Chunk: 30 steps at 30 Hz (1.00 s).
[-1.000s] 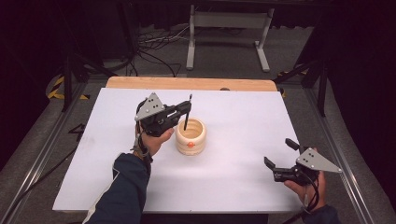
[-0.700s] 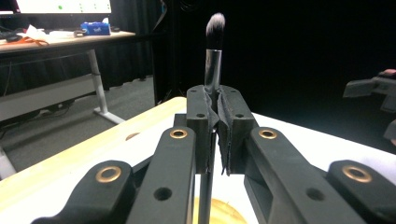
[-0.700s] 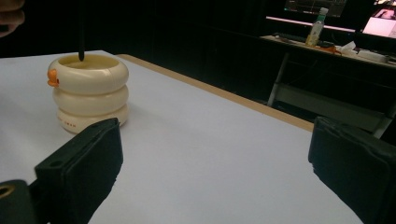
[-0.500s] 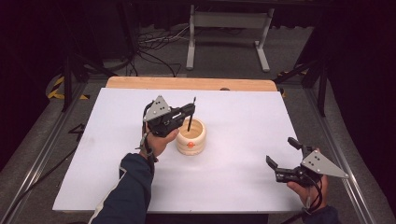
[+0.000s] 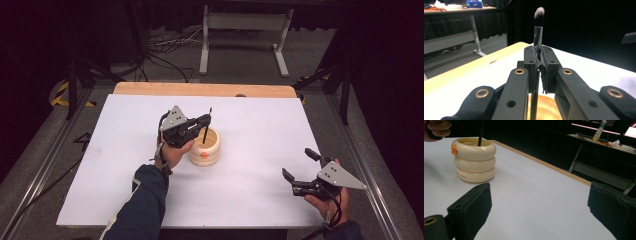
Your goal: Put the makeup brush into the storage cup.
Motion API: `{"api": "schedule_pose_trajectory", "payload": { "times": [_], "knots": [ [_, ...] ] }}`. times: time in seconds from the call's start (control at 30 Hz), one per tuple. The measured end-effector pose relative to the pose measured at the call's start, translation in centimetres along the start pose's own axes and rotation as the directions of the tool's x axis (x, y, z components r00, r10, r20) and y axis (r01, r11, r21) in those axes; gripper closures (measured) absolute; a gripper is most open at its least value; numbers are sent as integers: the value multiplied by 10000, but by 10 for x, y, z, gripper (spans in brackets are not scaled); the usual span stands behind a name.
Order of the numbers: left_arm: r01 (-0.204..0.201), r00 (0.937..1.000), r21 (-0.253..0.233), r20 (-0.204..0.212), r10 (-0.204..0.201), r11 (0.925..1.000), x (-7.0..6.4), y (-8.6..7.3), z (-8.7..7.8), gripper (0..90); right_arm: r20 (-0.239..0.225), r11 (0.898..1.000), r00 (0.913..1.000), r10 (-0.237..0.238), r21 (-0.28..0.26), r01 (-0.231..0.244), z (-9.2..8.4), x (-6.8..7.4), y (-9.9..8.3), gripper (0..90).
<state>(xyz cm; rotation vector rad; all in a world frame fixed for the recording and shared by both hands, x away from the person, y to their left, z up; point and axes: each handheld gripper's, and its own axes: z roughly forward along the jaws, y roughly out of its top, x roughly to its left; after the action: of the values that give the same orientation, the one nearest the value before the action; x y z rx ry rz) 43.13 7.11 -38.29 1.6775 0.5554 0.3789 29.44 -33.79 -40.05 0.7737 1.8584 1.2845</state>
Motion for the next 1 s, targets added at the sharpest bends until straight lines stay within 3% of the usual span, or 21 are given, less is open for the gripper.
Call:
{"api": "schedule_pose_trajectory", "payload": {
  "times": [0.17, 0.4, 0.6, 0.63, 1.0],
  "knots": [
    [39, 10000, 300, -18, -39, 9995, -2, -16, 4, 836, -10, 10000, 10000, -14, 45, 14, 1, 0, 0, 57],
    [50, 10000, 426, -72, -47, 9991, -2, -23, 4, 835, -32, 9998, 9999, -110, 136, 110, 2, 2, -1, 58],
    [93, 9999, 373, -131, -88, 9993, -2, -23, 2, 834, -7, 9998, 9999, -101, 162, 101, 3, 2, -1, 60],
    [-78, 9996, 419, -261, 89, 9991, -3, -22, 2, 834, -17, 9998, 10000, -86, 171, 86, 3, 2, -1, 60],
    [-291, 9990, 512, -318, 307, 9983, -5, -19, 0, 824, -104, 9998, 9999, -43, 196, 45, 3, 1, -2, 60]
  ]
}}
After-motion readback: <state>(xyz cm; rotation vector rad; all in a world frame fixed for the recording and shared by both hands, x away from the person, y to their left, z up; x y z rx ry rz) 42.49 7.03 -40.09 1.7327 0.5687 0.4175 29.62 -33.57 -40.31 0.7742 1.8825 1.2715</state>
